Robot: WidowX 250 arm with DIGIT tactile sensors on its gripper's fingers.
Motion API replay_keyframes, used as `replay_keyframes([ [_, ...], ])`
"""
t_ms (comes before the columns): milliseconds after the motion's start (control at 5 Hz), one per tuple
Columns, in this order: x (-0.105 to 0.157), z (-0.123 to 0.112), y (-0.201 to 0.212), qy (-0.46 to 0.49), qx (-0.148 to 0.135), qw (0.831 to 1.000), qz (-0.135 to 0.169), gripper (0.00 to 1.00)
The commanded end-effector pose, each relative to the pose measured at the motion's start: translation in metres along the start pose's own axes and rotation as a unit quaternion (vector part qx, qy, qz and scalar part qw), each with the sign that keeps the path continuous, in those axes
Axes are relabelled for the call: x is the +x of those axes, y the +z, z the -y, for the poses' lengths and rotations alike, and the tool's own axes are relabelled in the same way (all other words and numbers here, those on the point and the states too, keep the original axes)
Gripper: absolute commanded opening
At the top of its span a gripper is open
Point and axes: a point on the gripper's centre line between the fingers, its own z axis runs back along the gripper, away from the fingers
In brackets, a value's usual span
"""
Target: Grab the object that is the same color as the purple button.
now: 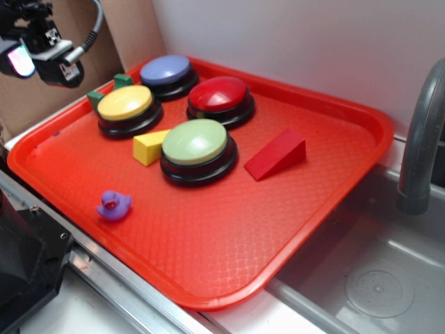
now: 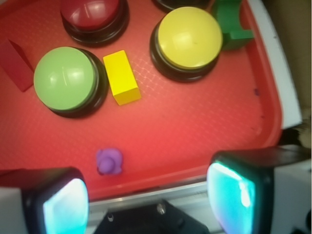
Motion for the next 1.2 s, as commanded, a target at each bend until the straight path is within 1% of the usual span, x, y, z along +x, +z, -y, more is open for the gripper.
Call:
replay_keyframes([
  [0, -0.011, 0.025, -0.058, -0.001, -0.026, 0.999, -0.027, 1.00],
  [200, -0.019, 0.035, -0.082, -0.002, -0.025, 0.999, -0.041, 1.00],
  [400, -0.025, 0.038, -0.101, 0.004, -0.026, 0.998, -0.054, 1.00],
  [600, -0.027, 0.042, -0.114, 0.004, -0.034, 0.997, -0.068, 1.00],
  [800, -0.029, 0.043, -0.117, 0.007, -0.035, 0.997, -0.068, 1.00],
  [1000, -0.033, 0.048, -0.124, 0.012, -0.024, 0.998, -0.065, 0.80],
])
